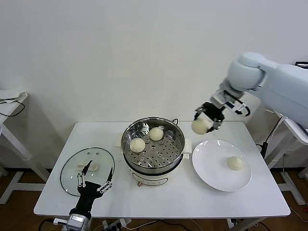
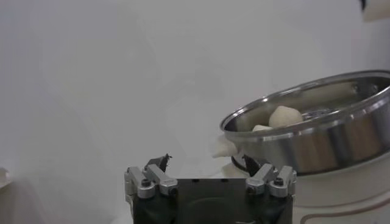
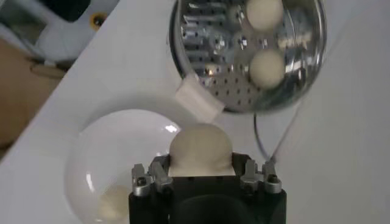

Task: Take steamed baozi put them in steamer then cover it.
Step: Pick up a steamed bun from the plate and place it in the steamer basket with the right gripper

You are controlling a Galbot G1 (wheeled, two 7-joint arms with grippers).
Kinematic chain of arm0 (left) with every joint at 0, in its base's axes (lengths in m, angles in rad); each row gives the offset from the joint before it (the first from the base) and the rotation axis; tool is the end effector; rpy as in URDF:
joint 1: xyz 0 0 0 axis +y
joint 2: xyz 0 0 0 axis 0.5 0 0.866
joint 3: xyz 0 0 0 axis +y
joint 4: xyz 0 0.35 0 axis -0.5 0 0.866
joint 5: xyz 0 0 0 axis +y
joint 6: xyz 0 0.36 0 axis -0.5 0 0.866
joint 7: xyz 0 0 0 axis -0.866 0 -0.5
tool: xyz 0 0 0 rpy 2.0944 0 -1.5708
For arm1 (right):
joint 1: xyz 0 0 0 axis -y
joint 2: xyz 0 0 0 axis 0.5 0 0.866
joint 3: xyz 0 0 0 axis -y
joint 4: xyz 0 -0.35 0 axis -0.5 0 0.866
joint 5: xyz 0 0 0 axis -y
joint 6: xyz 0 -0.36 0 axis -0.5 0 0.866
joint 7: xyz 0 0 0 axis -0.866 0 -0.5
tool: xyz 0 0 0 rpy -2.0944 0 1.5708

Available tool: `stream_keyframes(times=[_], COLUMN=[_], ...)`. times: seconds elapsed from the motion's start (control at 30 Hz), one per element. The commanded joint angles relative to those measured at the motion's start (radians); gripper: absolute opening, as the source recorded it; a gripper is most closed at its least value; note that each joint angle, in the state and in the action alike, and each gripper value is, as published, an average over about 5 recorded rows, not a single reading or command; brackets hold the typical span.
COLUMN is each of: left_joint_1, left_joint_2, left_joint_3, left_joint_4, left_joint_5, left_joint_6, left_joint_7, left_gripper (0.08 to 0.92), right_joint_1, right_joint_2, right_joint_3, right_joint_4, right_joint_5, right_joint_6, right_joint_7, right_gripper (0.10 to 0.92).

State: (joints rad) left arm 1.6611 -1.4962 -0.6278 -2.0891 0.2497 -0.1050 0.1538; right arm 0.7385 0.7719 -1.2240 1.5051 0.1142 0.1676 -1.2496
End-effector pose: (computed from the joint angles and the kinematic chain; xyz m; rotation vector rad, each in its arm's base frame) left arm 0.1570 0.0452 -0.3171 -0.2093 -3.0597 -0.5723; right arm 0.5157 -0.0211 0.0479 1.7502 -0.9725 2.0283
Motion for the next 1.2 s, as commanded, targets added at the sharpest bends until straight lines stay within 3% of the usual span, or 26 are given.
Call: stream_keyframes(times=[0.03, 0.23, 0.63, 1.2], left_joint_1=[-0.006, -0.016, -0.029, -0.037], left_joint_2=[0.001, 0.000, 0.006, 0.009], left_joint_3=[-0.006, -0.013, -0.029, -0.049], left_joint_4=[0.010, 0.024, 0.047, 0.060], left_joint_5=[-0.003, -0.009, -0.024, -0.042], left_joint_6=[0.000, -0.002, -0.001, -0.001], left_joint_7=[0.002, 0.006, 0.014, 0.023], left_gripper=[0.823, 0.823, 0.823, 0.823], right_joint_1=[0.064, 0.007, -0.090, -0.105], right_joint_2=[0.217, 0.290, 0.335, 0.411], right_joint_3=[-0.088, -0.087, -0.092, -0.136], right_joint_4=[-0.015, -0.073, -0.055, -0.047], right_joint_5=[-0.152, -0.240, -0.287, -0.239], right_joint_6=[0.314, 0.415, 0.455, 0.474], right_joint_7=[0.154, 0.197, 0.235, 0.224], right_gripper=[0.670, 0.670, 0.670, 0.672])
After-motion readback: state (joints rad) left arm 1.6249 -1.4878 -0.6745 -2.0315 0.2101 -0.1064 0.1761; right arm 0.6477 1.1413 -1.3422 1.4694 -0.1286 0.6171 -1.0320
